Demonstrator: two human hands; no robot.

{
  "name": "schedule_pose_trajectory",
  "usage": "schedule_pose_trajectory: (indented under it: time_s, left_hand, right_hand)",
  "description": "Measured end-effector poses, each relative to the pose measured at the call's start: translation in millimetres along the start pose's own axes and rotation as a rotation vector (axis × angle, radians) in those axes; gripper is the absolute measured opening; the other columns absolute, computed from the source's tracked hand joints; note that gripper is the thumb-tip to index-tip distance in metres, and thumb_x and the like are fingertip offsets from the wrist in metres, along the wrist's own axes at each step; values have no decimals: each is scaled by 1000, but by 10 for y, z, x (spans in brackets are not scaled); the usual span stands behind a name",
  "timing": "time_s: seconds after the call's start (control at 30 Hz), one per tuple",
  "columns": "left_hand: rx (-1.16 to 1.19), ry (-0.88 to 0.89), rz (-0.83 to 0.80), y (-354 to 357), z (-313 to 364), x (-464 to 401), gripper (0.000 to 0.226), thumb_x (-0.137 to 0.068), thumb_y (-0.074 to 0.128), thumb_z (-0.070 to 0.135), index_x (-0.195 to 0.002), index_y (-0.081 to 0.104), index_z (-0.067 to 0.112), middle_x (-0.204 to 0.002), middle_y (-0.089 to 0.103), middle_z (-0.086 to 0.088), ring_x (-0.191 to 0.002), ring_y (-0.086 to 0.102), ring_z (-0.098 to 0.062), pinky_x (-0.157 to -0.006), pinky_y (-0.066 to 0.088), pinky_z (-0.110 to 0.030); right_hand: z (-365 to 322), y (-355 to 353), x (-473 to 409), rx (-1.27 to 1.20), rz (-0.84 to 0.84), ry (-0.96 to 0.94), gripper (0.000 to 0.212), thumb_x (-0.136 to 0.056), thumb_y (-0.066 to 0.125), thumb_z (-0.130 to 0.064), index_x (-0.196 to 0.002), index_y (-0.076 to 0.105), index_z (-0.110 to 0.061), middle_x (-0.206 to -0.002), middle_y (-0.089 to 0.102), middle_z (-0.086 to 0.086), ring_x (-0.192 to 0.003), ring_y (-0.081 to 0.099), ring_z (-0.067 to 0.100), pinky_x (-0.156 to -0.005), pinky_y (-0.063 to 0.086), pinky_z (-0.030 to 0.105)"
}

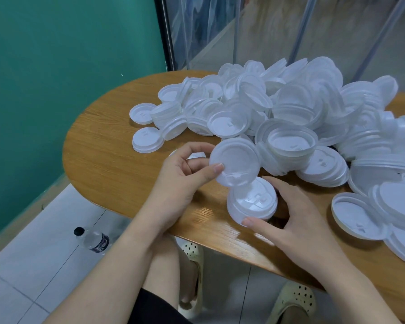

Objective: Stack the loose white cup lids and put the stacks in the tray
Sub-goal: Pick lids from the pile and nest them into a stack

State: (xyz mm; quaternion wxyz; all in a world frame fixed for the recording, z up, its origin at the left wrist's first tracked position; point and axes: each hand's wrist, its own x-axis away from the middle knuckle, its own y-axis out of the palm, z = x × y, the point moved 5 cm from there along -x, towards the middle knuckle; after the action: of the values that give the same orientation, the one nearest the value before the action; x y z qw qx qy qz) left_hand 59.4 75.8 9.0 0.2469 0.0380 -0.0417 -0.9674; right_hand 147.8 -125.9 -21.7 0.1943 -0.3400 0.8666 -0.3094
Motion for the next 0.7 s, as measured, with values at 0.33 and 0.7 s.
schedule_pose_trajectory:
  time_s: [0.33,0.7]
  left_hand:
    - [-369,-106,-135,164,-199,27,12,-97,70,21,-105,68,12,-63,61,11,-61,57,-1,-67,46,-14]
    - [-444,-12,-125,208,-184,21,11,-94,74,26,-102,70,20,-67,67,-7,-61,60,-16,-65,51,-23]
  right_hand:
    - [7,12,-13,-13,15,-35,73,-71,86,-55,-135,51,-56,-126,57,-36,-123,49,-7,-91,39,16]
    - [-5,10,-19,-55,20,-29,71,-65,88,-55,-123,49,-61,-120,57,-37,-118,49,-10,-88,34,1]
